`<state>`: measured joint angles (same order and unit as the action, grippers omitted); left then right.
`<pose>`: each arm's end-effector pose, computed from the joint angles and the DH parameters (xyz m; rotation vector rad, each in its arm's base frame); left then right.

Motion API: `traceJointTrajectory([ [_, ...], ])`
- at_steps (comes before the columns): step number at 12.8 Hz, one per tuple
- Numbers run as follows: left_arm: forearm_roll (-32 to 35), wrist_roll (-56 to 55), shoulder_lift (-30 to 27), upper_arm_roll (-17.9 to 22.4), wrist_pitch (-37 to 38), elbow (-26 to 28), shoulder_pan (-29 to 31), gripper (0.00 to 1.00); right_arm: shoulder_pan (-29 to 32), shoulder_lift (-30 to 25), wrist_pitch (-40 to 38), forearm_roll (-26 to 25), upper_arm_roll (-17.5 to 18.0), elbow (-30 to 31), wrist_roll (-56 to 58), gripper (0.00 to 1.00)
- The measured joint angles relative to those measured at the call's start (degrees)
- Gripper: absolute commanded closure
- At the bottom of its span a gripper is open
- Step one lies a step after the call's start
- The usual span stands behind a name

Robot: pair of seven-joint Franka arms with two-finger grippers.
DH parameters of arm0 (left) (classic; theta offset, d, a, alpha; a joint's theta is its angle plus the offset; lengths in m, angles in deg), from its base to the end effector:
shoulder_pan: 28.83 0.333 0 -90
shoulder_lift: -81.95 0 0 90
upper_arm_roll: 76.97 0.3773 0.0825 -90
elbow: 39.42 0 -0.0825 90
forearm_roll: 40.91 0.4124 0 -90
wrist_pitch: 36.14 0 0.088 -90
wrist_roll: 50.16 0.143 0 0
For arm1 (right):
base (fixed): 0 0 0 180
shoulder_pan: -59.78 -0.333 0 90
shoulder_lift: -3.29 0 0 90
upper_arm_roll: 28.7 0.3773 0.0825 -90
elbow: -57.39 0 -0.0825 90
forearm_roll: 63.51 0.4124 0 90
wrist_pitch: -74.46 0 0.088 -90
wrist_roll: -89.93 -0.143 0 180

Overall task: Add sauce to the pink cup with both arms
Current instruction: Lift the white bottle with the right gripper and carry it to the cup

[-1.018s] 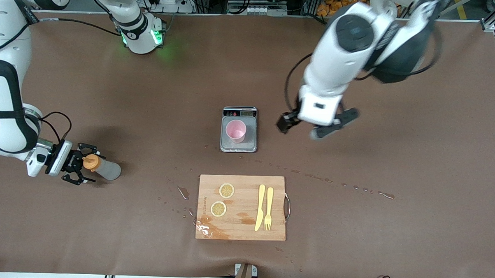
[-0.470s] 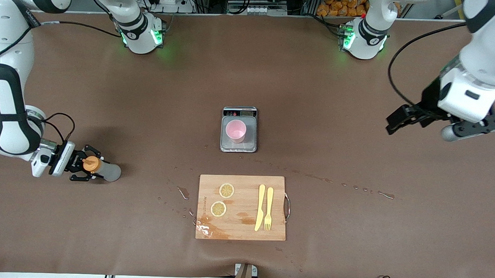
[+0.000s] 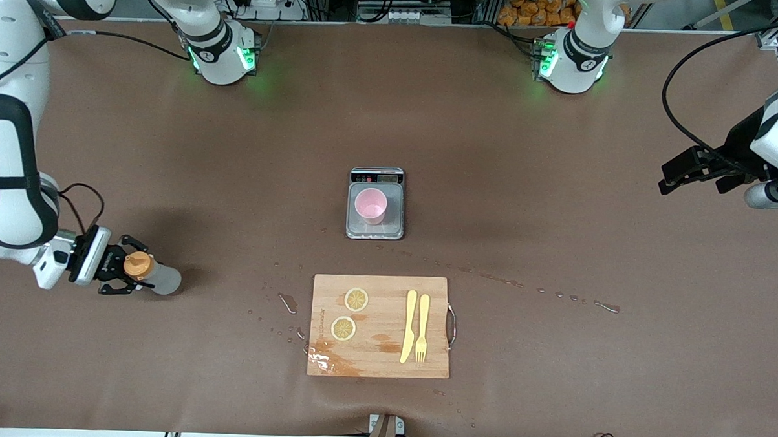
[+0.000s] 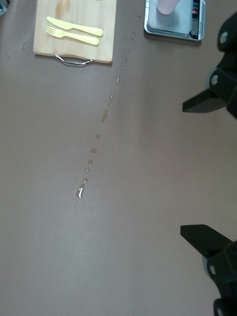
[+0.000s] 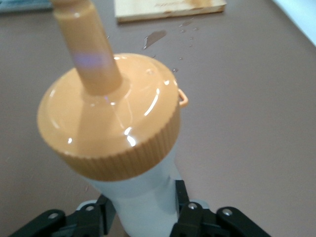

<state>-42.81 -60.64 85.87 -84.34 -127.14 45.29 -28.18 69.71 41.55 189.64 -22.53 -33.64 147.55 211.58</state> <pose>0.6077 -0.0733 0.6573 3.0917 0.1020 0.0544 0.7317 -0.1226 0.2431 -1.9691 -1.8137 -0.5980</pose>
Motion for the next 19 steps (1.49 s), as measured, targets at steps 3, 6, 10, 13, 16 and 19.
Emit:
traceJointTrajectory([
  [3,0.0,0.9,-0.8,-0.1,1.3,0.7,0.0,0.00,-5.9,-4.1,-10.9,-17.0,0.2,-8.8,-15.9,1.00],
  [6,0.0,1.8,-1.0,-0.1,1.3,1.0,0.2,0.00,-14.1,-6.5,-19.4,-27.5,0.3,-12.5,-25.6,1.00],
  [10,0.0,2.0,-1.0,-0.1,2.2,1.0,0.4,0.00,-29.8,-6.7,-24.9,-37.8,0.4,-13.9,-42.8,1.00],
  [13,0.0,2.0,-1.0,-0.4,2.3,1.0,0.4,0.00,-39.6,-6.7,-26.7,-44.6,0.3,-14.2,-54.7,1.00],
  [16,0.0,2.0,-1.0,-0.7,2.3,1.0,0.4,0.00,-46.0,-6.7,-29.9,-50.3,0.2,-14.6,-64.6,1.00],
  [19,0.0,2.0,-1.0,-0.8,2.4,1.2,0.4,0.00,-51.5,-6.7,-35.1,-56.3,0.1,-15.0,-72.6,1.00],
])
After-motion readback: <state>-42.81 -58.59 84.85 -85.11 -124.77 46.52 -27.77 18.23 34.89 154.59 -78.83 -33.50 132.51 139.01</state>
